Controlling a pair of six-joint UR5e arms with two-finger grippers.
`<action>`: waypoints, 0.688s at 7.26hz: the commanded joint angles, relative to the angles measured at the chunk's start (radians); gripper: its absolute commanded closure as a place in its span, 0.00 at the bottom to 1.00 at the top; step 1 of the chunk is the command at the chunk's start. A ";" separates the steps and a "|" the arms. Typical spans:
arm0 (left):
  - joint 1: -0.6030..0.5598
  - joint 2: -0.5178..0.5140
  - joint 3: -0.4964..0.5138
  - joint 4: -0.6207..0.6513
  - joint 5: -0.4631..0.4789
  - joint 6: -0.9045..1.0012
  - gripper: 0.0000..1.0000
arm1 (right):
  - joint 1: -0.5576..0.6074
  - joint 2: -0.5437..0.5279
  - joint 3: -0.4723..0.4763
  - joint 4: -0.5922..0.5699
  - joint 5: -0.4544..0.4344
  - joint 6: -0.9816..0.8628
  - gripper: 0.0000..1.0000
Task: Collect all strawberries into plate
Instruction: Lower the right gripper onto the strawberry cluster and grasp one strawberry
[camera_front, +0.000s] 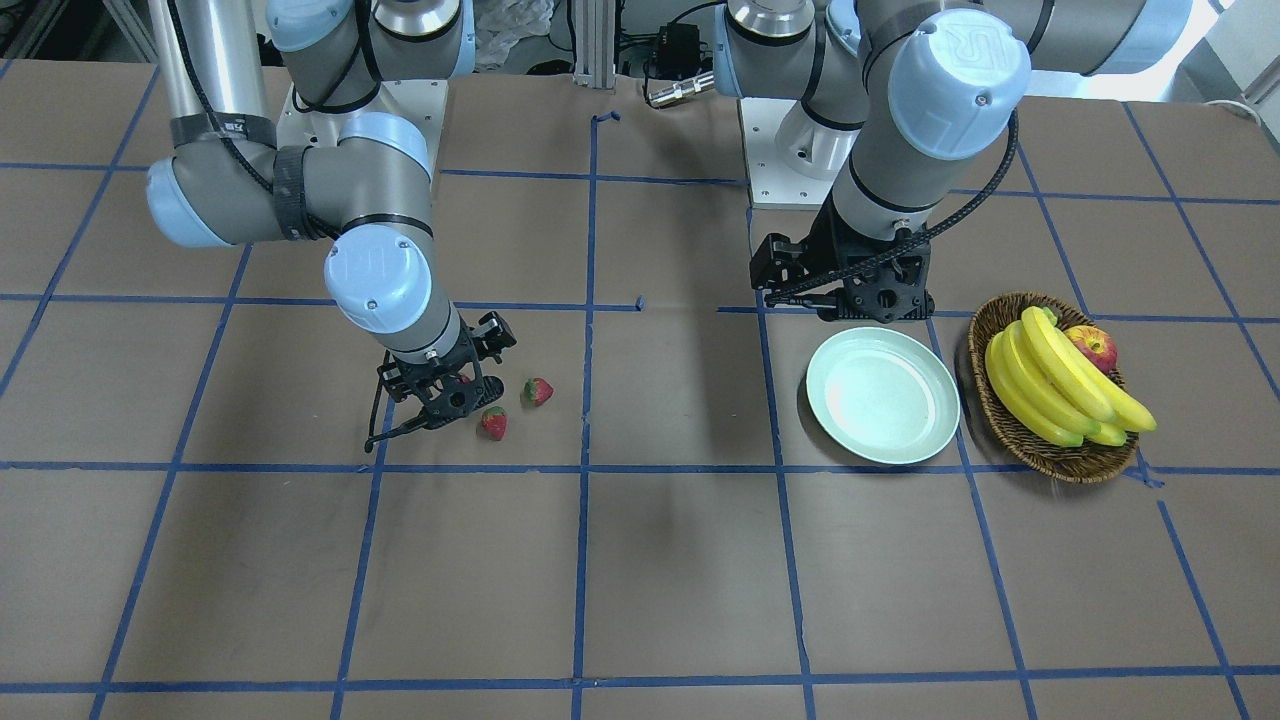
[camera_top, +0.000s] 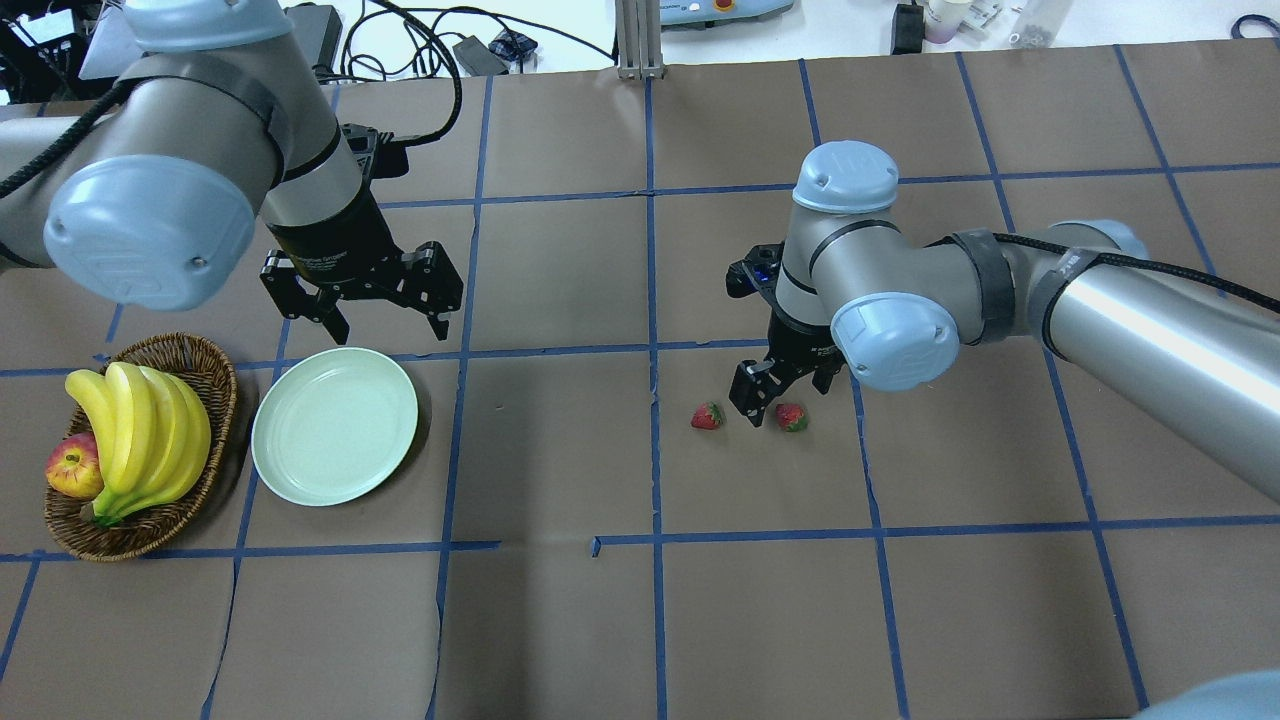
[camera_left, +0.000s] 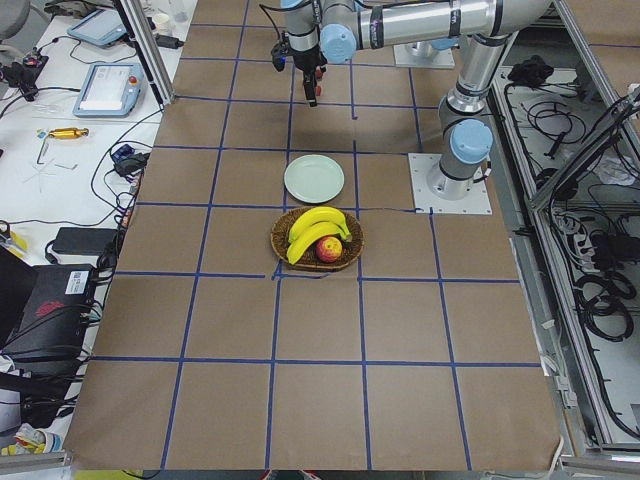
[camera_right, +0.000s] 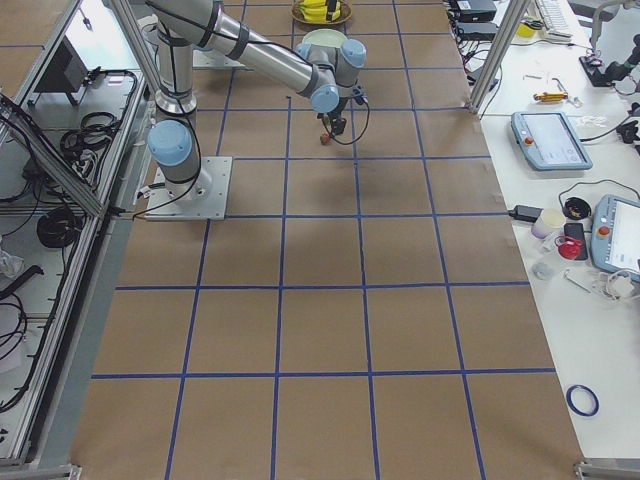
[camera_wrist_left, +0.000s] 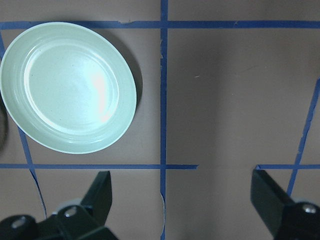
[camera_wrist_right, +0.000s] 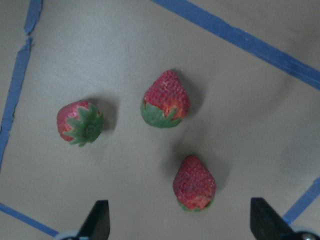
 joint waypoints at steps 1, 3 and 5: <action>0.000 0.000 -0.002 0.000 0.001 0.002 0.00 | 0.000 0.038 0.003 -0.036 -0.002 -0.014 0.01; 0.000 0.000 -0.002 0.000 0.001 0.002 0.00 | 0.000 0.044 0.012 -0.036 -0.005 -0.019 0.33; 0.000 0.000 -0.002 0.000 0.003 0.003 0.00 | 0.000 0.043 0.016 -0.036 -0.005 -0.020 0.75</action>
